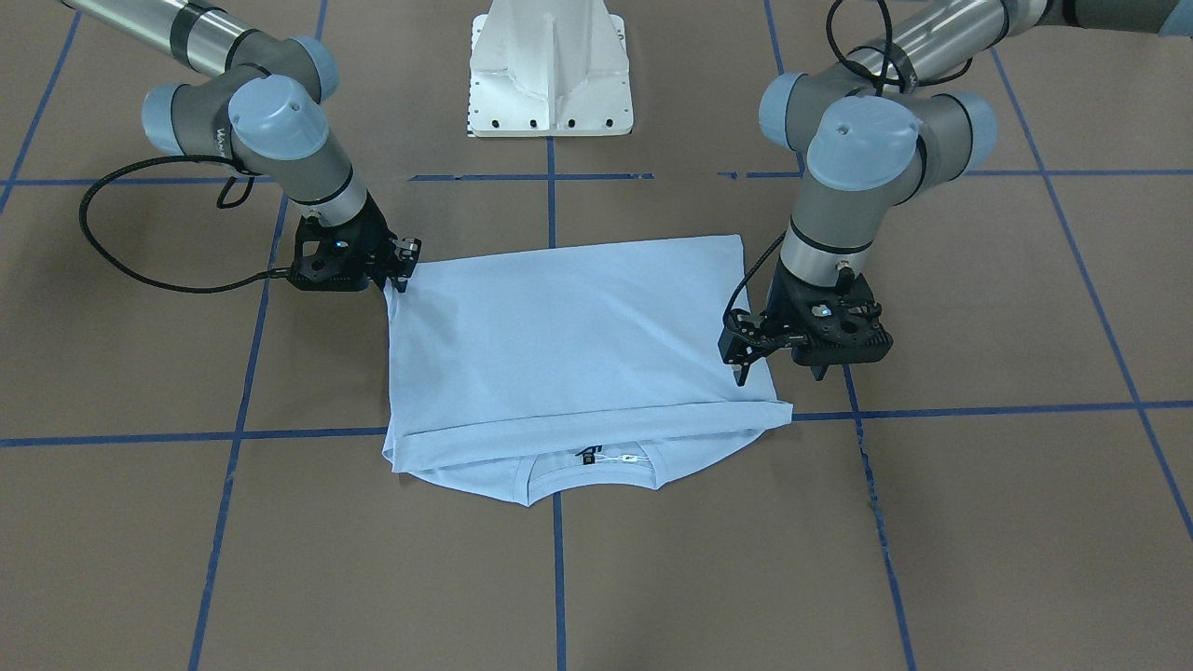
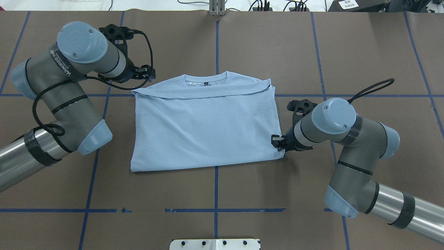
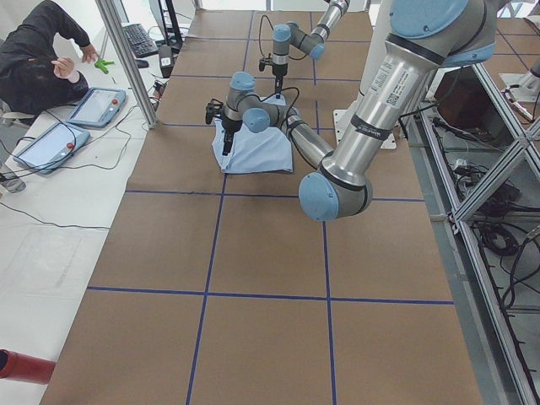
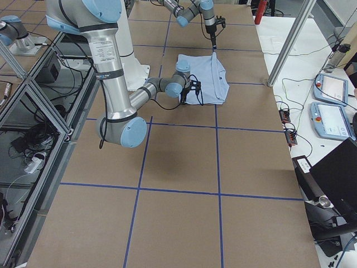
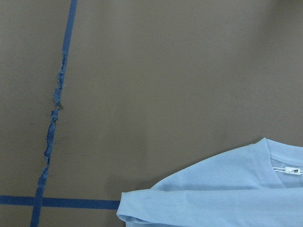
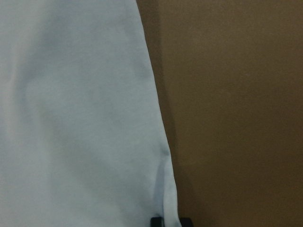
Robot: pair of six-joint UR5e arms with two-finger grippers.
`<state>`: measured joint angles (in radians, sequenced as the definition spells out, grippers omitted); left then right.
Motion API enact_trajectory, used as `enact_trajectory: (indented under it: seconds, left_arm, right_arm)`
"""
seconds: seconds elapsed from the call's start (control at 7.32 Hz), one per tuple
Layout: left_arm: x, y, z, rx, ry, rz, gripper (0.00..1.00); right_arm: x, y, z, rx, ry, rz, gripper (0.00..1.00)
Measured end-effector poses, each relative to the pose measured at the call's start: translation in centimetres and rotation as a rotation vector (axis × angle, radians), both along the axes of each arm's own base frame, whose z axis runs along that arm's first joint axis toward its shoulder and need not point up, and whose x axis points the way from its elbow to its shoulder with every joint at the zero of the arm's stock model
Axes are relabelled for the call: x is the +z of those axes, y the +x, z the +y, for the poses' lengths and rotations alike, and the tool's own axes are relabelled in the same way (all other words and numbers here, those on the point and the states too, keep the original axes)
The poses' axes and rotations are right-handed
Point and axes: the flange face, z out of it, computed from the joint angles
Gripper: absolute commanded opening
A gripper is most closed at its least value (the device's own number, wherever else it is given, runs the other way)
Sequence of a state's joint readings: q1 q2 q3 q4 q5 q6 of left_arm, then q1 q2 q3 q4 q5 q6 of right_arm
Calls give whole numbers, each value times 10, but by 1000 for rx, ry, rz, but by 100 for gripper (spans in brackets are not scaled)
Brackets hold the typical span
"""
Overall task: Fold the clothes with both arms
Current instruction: 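Grasp the folded shirt's corner nearest the right gripper and drag it sideways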
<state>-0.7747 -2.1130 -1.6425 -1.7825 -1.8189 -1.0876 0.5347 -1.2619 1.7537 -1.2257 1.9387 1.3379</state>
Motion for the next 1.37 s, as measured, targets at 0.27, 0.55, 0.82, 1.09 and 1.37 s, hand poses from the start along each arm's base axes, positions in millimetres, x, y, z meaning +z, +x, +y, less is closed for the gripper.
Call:
enact_trajectory:
  seconds: [0.27,0.55,0.82,1.09,1.37]
  left_arm:
    - [0,0,0,-1,0,0,99]
    - [-1,0,0,-3,2,-1,99]
    - [-2,-1,0,-8,7,-3,99]
    - [-5,-3,1,-10,14,3,99]
    - [-7,-5,4,-9,18,7,99]
  right_arm:
    - [2,8,6,-2,0,-2,0]
    - [17,35,40,-31,-4,4,0]
    - [32,65,96,-96,-13,20,0]
    - [44,81,160,-200,-33,47,7]
    - [46,79,213,-273,-84,66,100]
